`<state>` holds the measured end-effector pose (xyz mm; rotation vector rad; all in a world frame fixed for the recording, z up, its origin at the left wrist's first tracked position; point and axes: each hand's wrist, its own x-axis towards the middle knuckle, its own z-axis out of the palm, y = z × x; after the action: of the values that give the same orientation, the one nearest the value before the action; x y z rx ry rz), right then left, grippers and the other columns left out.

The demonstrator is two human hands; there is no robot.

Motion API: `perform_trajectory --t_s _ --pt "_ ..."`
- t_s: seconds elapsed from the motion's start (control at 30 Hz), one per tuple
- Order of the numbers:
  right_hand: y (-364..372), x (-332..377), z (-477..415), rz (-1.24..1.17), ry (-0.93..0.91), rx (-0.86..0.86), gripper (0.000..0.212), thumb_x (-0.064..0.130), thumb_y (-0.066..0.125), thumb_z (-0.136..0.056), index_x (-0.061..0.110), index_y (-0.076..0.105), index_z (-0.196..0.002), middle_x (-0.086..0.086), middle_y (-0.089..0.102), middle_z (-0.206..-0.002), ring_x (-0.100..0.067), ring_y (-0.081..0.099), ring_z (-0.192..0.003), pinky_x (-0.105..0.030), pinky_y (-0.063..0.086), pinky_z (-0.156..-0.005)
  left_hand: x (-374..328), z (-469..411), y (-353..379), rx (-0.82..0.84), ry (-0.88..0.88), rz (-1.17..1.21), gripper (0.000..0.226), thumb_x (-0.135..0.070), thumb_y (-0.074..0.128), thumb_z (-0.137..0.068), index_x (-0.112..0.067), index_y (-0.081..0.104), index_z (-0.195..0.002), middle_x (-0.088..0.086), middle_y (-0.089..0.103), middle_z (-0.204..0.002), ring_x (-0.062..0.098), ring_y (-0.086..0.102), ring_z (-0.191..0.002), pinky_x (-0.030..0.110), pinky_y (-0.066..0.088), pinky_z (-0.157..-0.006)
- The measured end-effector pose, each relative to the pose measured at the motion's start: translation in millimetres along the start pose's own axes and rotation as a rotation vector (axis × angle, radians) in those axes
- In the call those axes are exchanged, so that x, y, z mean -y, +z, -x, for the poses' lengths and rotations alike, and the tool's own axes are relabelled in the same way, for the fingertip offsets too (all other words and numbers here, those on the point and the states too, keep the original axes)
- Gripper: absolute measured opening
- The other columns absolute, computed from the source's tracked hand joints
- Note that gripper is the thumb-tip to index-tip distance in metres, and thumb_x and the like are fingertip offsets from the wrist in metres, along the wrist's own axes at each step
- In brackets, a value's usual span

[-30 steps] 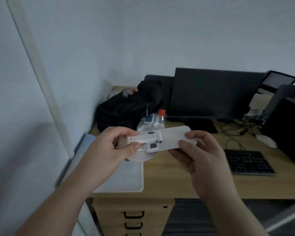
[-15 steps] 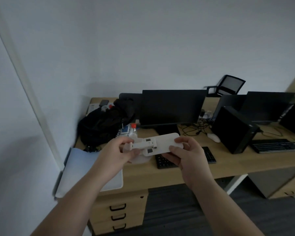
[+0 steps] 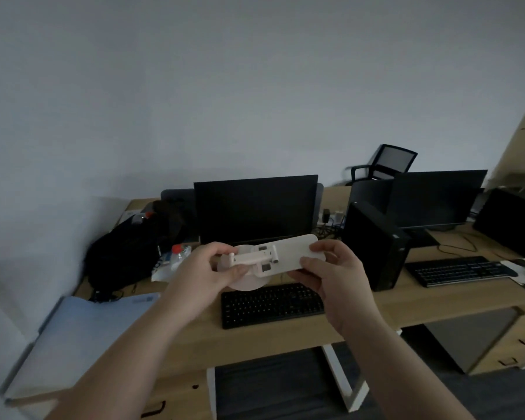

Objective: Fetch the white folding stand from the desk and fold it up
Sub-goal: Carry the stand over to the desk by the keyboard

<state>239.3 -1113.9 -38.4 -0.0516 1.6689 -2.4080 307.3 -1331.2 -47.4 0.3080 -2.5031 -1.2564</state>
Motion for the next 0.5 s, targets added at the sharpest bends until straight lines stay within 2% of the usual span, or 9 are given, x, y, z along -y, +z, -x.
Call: perform_trajectory --t_s 0.13,0.27,0.5 --pt "-47 25 -33 0.014 0.011 0.013 0.026 -0.012 0.065 -0.093 0.000 0.062 -0.115 -0.015 0.060 -0.123 -0.038 0.072 -0.104 -0.039 0.067 -0.076 -28 -25 47 -0.023 0.015 -0.029 0.039 -0.047 0.076 -0.087 -0.036 0.069 -0.124 -0.018 0.065 -0.120 -0.001 0.061 -0.107 0.020 0.050 -0.080" --pt "-72 41 -60 0.012 0.013 0.045 0.025 -0.011 0.064 -0.094 0.001 0.062 -0.116 -0.012 0.060 -0.121 -0.036 0.074 -0.102 -0.033 0.067 -0.070 -43 -46 72 -0.026 -0.001 -0.050 0.043 -0.051 0.076 -0.085 -0.036 0.068 -0.125 -0.015 0.067 -0.120 0.003 0.065 -0.107 0.030 0.058 -0.087" --pt "-85 42 -130 0.040 0.028 0.022 0.026 -0.012 0.065 -0.093 -0.001 0.062 -0.116 -0.011 0.061 -0.117 -0.031 0.073 -0.097 -0.027 0.065 -0.064 -41 -106 104 -0.031 -0.012 -0.063 0.047 -0.046 0.076 -0.088 -0.031 0.067 -0.130 -0.012 0.065 -0.129 0.004 0.064 -0.108 0.021 0.053 -0.079"
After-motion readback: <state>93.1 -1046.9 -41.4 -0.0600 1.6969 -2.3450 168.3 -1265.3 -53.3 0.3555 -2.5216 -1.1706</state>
